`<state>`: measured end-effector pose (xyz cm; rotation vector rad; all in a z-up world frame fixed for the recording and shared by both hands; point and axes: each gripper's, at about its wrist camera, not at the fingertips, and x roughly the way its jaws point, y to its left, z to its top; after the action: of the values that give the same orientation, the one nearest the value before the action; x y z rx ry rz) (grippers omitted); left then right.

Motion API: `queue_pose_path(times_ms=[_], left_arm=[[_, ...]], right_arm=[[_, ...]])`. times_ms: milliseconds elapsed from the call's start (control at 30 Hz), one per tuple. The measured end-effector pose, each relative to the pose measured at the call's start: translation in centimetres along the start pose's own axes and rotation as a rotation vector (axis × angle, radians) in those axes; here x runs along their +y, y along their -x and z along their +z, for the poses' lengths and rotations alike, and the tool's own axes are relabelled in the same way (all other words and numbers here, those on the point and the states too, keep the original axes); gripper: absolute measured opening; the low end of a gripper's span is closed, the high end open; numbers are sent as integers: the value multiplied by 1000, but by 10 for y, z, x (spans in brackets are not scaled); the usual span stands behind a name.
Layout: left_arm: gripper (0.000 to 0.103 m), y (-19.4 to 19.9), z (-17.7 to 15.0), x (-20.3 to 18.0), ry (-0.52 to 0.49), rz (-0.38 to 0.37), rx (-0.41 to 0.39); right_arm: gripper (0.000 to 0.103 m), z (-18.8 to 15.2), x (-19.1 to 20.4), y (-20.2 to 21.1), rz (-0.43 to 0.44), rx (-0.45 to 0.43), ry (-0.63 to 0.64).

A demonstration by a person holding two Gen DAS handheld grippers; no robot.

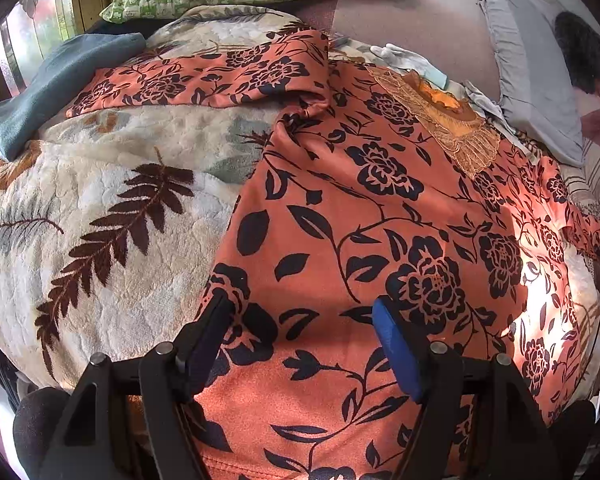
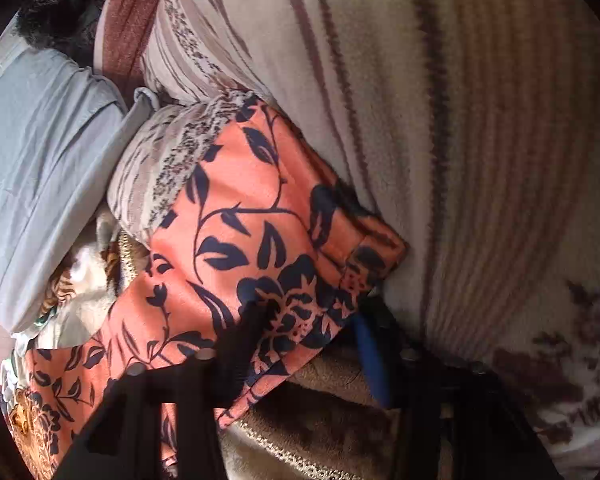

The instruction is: Fold small clothes

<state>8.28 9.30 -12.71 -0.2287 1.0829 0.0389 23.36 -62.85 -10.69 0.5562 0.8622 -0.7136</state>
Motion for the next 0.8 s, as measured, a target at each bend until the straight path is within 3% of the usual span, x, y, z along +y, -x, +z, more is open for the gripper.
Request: queue_pose_path(times_ms=[67, 233, 367, 500, 600, 667, 767, 800], left_arm=[[74, 4, 1, 6, 6, -20, -25], [74, 16, 6, 24, 40, -88, -90], [74, 22, 5, 46, 93, -124, -124], [74, 26, -2, 68, 147, -152, -144], [74, 27, -6, 82, 164, -151, -164], [74, 24, -8, 91, 177, -140, -165], [74, 18, -8, 102, 220, -147, -149], [74, 18, -9, 104, 226, -151, -147]], right_arm=[[6, 8, 9, 8, 10, -8, 24], [6, 13, 83, 78, 72, -145, 230], [6, -19, 175, 157, 258, -213, 402], [6, -93, 274, 219, 457, -209, 554], [6, -170, 338, 238, 562, -136, 631], [8, -221, 378, 234, 603, -76, 673], [13, -311, 424, 209, 635, 100, 760], [28, -337, 437, 193, 624, 160, 803]])
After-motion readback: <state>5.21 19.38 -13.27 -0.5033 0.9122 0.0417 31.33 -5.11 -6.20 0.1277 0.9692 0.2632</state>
